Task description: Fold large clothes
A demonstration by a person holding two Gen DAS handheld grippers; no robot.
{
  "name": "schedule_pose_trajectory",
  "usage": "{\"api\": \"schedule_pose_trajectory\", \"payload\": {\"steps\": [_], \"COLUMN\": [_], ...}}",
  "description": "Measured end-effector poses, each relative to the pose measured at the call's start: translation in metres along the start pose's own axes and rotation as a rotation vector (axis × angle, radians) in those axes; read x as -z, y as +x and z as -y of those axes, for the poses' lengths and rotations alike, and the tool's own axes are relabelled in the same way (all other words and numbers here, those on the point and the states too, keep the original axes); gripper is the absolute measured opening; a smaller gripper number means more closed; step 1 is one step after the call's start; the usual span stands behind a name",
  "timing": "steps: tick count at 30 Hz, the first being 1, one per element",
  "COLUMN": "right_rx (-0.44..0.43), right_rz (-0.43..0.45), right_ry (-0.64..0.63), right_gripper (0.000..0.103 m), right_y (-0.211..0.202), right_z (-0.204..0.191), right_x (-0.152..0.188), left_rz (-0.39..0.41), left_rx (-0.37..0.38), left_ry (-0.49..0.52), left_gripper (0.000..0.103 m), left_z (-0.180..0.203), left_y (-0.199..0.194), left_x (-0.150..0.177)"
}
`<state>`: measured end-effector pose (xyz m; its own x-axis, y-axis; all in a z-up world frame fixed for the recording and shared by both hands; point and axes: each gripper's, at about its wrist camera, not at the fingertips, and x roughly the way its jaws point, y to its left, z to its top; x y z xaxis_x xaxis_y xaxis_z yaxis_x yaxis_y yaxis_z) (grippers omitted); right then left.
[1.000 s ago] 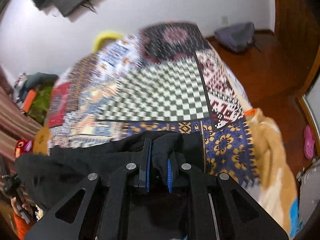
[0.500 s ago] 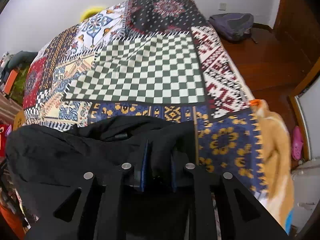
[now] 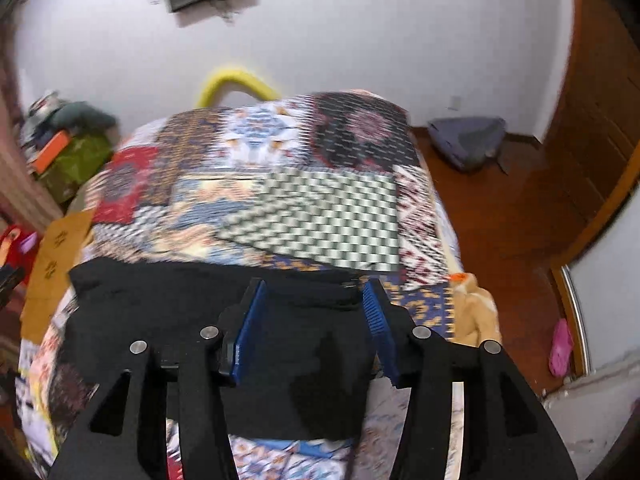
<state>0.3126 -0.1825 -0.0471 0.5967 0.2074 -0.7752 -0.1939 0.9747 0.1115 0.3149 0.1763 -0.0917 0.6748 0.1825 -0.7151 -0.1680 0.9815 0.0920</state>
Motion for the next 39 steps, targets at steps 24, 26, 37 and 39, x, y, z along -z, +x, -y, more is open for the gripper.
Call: {"api": "schedule_pose_trajectory", "payload": {"steps": [24, 26, 37, 39], "right_rx": [-0.107, -0.108, -0.100, -0.097], "right_rz": [-0.175, -0.175, -0.185, -0.201], "right_ry": [-0.254, -0.255, -0.193, -0.160], "right_gripper": [0.060, 0.062, 0.073, 0.074], "right_y": [0.114, 0.117, 0.101, 0.096], "right_z": [-0.096, -0.098, -0.085, -0.077], "right_x": [0.072, 0.072, 0.080, 0.082], "left_rz": [-0.160, -0.150, -0.157, -0.156], "left_rx": [0.247, 0.243, 0.234, 0.234], "left_ry": [0.120, 0.122, 0.114, 0.114], "left_gripper": [0.093, 0.095, 0.096, 0.096], "left_z": [0.150, 0.152, 0.140, 0.136], "left_y": [0.113, 0.115, 0.090, 0.082], "left_x": [0.052, 0.052, 0.064, 0.068]}}
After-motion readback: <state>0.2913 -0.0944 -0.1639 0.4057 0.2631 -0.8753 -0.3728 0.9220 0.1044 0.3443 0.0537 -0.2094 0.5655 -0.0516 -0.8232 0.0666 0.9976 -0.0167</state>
